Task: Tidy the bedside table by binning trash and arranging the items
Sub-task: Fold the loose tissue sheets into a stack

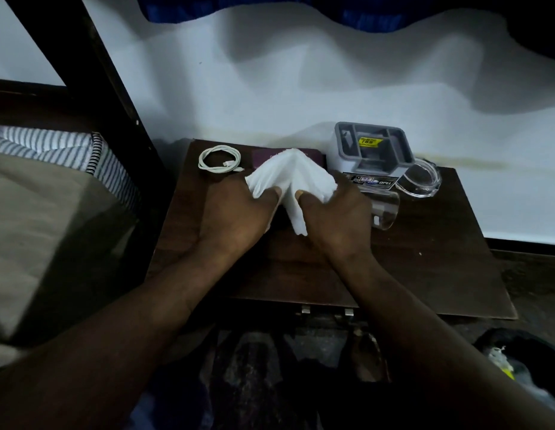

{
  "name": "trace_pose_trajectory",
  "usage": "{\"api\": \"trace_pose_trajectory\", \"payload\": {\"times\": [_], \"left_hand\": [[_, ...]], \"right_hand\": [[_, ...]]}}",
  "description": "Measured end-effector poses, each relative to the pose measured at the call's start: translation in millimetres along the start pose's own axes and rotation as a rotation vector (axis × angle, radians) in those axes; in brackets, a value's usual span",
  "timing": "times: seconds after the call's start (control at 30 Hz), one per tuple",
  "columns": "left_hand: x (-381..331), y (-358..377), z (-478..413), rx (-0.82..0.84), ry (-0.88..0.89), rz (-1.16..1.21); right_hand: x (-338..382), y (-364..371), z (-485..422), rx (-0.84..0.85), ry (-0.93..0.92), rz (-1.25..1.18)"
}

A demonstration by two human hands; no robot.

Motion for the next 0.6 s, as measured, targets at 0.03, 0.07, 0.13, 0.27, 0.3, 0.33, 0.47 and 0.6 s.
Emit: {"api": "trace_pose_trajectory", "payload": {"times": [0.03, 0.07, 0.13, 0.27, 0.3, 0.33, 0.47, 0.6], "left_hand": [[0.5, 0.8, -0.2, 0.009, -0.008, -0.013], [2.1, 2.7, 0.0, 0.033, -0.017, -0.025], [5.9, 6.2, 1.4, 0.089, -0.052, -0.045], [3.6, 7.0, 1.6, 0.069, -0.065, 0.007], [-0.6, 6.3, 1.0, 0.045, -0.065, 0.093], [-4.9, 5.9, 0.2, 0.025, -0.070, 0.186], [-10.3, 11.0, -2.6, 0.026, -0.131, 0.422], [-8.6, 16.9, -3.7, 0.012, -0.140, 0.454]], "right_hand": [[-0.1, -0.9, -1.5, 0.004, -0.010, 0.016], [-2.3, -1.6, -3.4, 0.036, -0.002, 0.049], [-9.1, -1.5, -6.6, 0.141, 0.061, 0.127], [-10.6, -2.0, -5.4, 0.110, 0.068, 0.120], [-7.3, -3.6, -5.5, 0.073, 0.054, 0.084], [-4.5, -5.5, -6.6, 0.042, 0.047, 0.052], [-1.3, -14.1, -13.3, 0.018, 0.107, -0.023], [-4.0, -19.3, -15.7, 0.033, 0.155, -0.062]]}}
Point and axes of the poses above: each hand's wrist, its own z-axis away from the middle knuckle, its own y-axis out of the palm, x = y × z, the point moved 1 cm from there along -z, towards the middle knuckle, and after that the axes turned 14 degrees about y, right-handed, at the moved point
